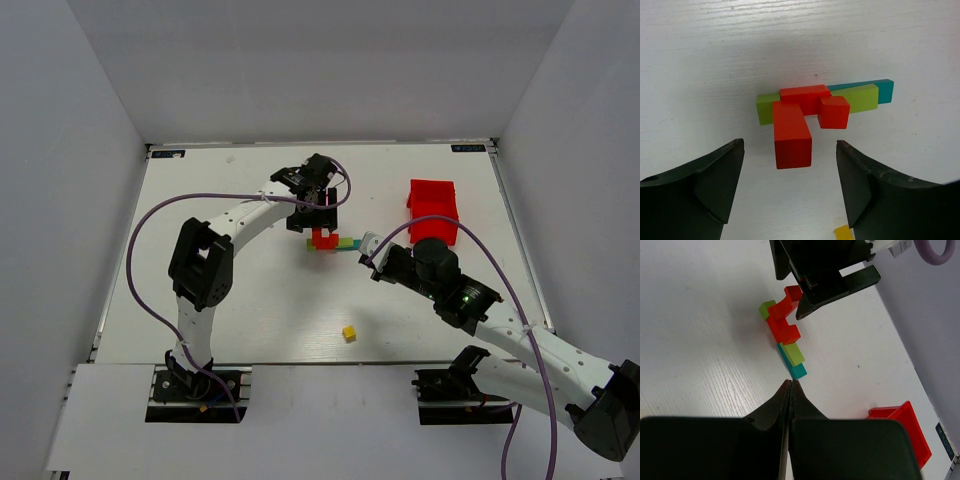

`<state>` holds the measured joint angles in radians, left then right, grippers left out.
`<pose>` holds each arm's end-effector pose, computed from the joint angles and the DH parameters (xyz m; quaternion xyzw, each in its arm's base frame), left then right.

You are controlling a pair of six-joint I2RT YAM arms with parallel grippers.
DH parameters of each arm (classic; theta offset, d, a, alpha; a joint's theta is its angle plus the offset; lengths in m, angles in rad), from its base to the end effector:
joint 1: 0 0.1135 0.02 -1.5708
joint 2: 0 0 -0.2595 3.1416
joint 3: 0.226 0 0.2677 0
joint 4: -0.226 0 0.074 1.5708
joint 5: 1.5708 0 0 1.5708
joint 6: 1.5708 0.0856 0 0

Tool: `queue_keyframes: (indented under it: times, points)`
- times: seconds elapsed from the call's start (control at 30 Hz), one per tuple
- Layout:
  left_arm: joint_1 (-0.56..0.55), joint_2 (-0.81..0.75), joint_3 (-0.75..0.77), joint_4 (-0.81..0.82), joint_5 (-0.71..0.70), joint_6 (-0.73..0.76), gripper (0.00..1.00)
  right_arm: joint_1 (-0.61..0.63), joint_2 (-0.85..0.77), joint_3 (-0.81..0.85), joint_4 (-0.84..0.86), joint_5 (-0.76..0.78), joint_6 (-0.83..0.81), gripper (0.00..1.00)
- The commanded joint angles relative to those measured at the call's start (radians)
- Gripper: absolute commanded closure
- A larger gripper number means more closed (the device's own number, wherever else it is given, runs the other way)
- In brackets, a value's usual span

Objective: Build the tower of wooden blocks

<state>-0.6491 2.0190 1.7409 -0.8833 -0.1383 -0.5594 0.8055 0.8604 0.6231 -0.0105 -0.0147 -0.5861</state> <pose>0.3760 -0.2705 0.1878 0.0298 0.9764 -0.0595 0.2053 0.1883 0.1979 0.2681 -0.5092 0.6027 0.0730 0.6100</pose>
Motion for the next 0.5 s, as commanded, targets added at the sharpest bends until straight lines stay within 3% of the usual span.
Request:
queue_keyframes:
  times: [0.0, 0.07, 0.1, 0.2, 0.23, 0.33, 0.37, 0.47]
  points:
    - [0.006, -0.042, 0.035, -0.005, 0.019, 0.006, 0.15, 0.000, -0.021, -0.014, 0.012, -0.008, -0.004, 1.00]
    - [0.006, -0.032, 0.046, -0.005, 0.029, 0.018, 0.13, -0.002, -0.020, -0.014, 0.012, -0.007, -0.001, 1.00]
    - [0.006, -0.032, 0.046, -0.005, 0.029, 0.018, 0.08, 0.000, -0.021, -0.016, 0.012, -0.005, -0.001, 1.00]
    - [0.006, -0.066, 0.046, -0.014, 0.016, 0.039, 0.06, 0.000, -0.027, -0.019, 0.012, 0.002, -0.014, 1.00]
    - [0.006, -0.086, 0.046, -0.014, 0.002, 0.049, 0.06, -0.002, -0.035, -0.019, 0.012, 0.001, -0.020, 0.95]
    - [-0.003, -0.204, -0.012, 0.018, -0.095, 0.091, 0.06, -0.002, -0.053, -0.031, 0.012, 0.002, -0.052, 0.61]
    - [-0.003, -0.242, -0.036, 0.032, -0.104, 0.102, 0.06, 0.000, -0.055, -0.036, -0.017, -0.002, -0.060, 0.44]
    - [0.006, -0.432, -0.167, 0.144, -0.092, 0.148, 0.09, -0.003, -0.046, -0.037, -0.035, -0.033, -0.087, 0.42]
